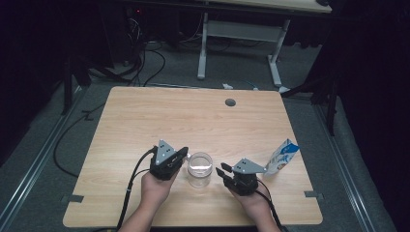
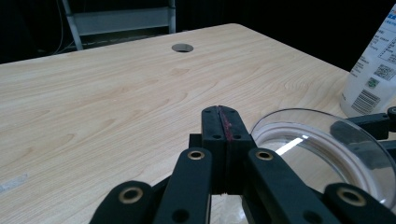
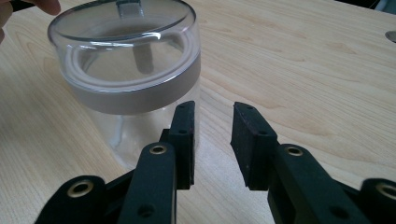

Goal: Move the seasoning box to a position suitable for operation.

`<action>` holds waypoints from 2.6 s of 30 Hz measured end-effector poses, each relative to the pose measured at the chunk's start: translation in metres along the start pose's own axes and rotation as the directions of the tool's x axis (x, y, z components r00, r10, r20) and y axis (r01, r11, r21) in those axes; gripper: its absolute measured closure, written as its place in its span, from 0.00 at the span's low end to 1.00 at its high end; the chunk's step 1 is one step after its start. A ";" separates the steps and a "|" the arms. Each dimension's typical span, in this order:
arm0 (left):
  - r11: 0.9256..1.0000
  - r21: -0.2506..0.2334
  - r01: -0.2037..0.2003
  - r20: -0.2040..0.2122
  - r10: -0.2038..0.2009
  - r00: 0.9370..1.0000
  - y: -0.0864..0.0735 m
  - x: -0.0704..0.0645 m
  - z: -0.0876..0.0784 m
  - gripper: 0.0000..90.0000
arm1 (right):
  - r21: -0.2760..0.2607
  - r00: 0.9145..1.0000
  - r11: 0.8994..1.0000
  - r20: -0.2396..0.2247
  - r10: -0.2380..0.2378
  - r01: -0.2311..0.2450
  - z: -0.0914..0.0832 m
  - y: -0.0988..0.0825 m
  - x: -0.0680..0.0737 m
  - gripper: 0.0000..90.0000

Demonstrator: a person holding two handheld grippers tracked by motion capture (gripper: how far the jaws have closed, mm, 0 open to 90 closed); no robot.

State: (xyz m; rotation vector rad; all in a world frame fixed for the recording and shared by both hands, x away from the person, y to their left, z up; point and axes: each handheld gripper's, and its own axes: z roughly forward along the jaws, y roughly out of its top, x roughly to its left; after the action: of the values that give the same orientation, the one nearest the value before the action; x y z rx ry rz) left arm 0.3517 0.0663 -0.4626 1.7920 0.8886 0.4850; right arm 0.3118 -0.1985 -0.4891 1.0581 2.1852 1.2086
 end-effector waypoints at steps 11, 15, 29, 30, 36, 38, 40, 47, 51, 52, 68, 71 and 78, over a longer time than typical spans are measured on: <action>1.000 -0.013 -0.006 -0.008 0.006 1.000 -0.003 0.000 0.000 1.00 | -0.014 1.000 1.000 -0.003 -0.008 0.008 -0.002 0.001 0.002 0.82; 1.000 -0.014 -0.008 -0.011 0.008 1.000 -0.003 0.000 0.000 1.00 | -0.020 1.000 1.000 -0.004 -0.012 0.012 -0.003 0.002 0.003 0.87; 1.000 -0.014 -0.010 -0.011 0.010 1.000 -0.003 0.000 0.000 1.00 | -0.042 0.998 0.997 -0.014 -0.058 0.057 -0.008 0.006 0.011 1.00; 1.000 -0.013 -0.010 -0.012 0.010 1.000 -0.003 0.000 0.000 1.00 | -0.042 0.998 0.998 -0.016 -0.056 0.055 -0.009 0.006 0.012 1.00; 1.000 -0.011 -0.006 -0.013 0.006 1.000 -0.004 0.001 0.001 1.00 | -0.053 0.998 0.997 -0.021 -0.065 0.064 -0.009 0.007 0.013 1.00; 1.000 -0.010 -0.006 -0.014 0.006 1.000 -0.004 0.001 0.001 1.00 | -0.053 0.997 0.996 -0.025 -0.073 0.072 -0.010 0.008 0.015 1.00; 1.000 -0.009 -0.005 -0.015 0.005 1.000 -0.005 0.001 0.002 1.00 | -0.056 0.997 0.996 -0.027 -0.073 0.071 -0.010 0.008 0.015 1.00; 1.000 -0.014 0.007 -0.005 -0.007 1.000 -0.005 0.002 0.002 1.00 | -0.093 0.995 0.992 -0.051 -0.088 0.083 -0.014 0.015 0.023 1.00; 1.000 -0.017 0.012 -0.003 -0.012 1.000 -0.006 0.002 0.001 1.00 | -0.094 0.994 0.992 -0.050 -0.094 0.089 -0.013 0.016 0.026 1.00; 1.000 -0.017 0.013 -0.003 -0.013 1.000 -0.005 0.002 -0.001 1.00 | -0.098 0.994 0.991 -0.053 -0.093 0.087 -0.012 0.016 0.027 1.00; 1.000 -0.013 0.017 0.077 -0.016 0.997 -0.042 -0.016 -0.033 1.00 | -0.113 0.994 0.990 -0.052 -0.094 0.087 -0.017 0.021 0.030 1.00; 1.000 -0.011 0.008 0.093 -0.007 0.996 -0.042 -0.022 -0.036 1.00 | -0.114 0.994 0.990 -0.053 -0.093 0.086 -0.017 0.021 0.031 1.00; 1.000 -0.004 0.015 0.132 -0.014 0.991 -0.043 -0.029 -0.035 1.00 | -0.117 0.994 0.989 -0.050 -0.098 0.091 -0.018 0.022 0.032 1.00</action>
State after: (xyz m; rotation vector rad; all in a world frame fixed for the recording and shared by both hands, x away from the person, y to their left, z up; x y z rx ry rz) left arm 0.2943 0.0739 -0.4868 1.7899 0.8073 0.3544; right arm 0.2889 -0.1753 -0.4609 0.8747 2.1526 1.3175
